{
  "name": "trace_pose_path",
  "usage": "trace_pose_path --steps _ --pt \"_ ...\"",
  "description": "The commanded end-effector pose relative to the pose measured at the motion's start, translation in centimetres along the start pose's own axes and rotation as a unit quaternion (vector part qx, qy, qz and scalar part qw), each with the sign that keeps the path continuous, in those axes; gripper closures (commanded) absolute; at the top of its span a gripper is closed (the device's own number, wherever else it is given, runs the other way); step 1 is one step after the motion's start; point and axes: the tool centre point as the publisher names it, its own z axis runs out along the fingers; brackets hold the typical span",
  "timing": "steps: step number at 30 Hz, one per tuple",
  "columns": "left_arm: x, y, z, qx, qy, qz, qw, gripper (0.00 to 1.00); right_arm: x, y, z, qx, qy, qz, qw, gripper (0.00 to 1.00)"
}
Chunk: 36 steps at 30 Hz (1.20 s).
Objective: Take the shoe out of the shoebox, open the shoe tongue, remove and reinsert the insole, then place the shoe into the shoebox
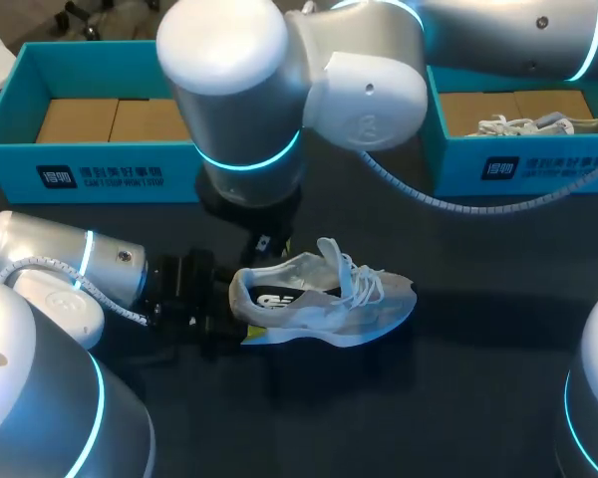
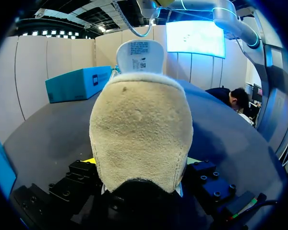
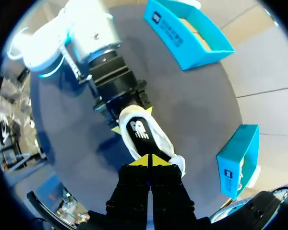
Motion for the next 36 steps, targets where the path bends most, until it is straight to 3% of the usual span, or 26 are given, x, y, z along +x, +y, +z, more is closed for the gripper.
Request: trace_pose_path --steps 1,9,12,13,14,29,36 --pt "-0.3 0.2 0.2 -0.001 0.0 0.0 1.0 1.0 -0.4 0.2 1.2 0.007 0.016 -0.016 1.0 1.0" --pt "-0.3 0.2 0.2 -0.001 0.0 0.0 1.0 1.0 0.1 0.1 3.8 0.015 0.04 -0.044 0.998 1.0" --pt "-0.3 0.2 0.2 -0.001 0.0 0.0 1.0 1.0 0.2 -0.2 4.7 -0.016 0.023 -0.064 0.998 1.0" --pt "-0.3 0.2 0.2 -0.001 0.0 0.0 1.0 1.0 0.2 -0.2 4.9 -0.006 0.018 -0.081 0.997 1.0" --pt "-0.3 0.2 0.2 -0.001 0.0 0.0 1.0 1.0 0.2 -0.4 5.1 0.036 0.019 -0.096 0.995 1.0" --pt "-0.3 0.2 0.2 -0.001 0.0 0.0 1.0 1.0 0.2 -0.4 5.1 0.036 0.019 -0.096 0.995 1.0" --pt "-0.3 0.2 0.2 -0.001 0.0 0.0 1.0 1.0 0.2 -0.7 7.1 0.028 0.033 -0.097 0.994 1.0"
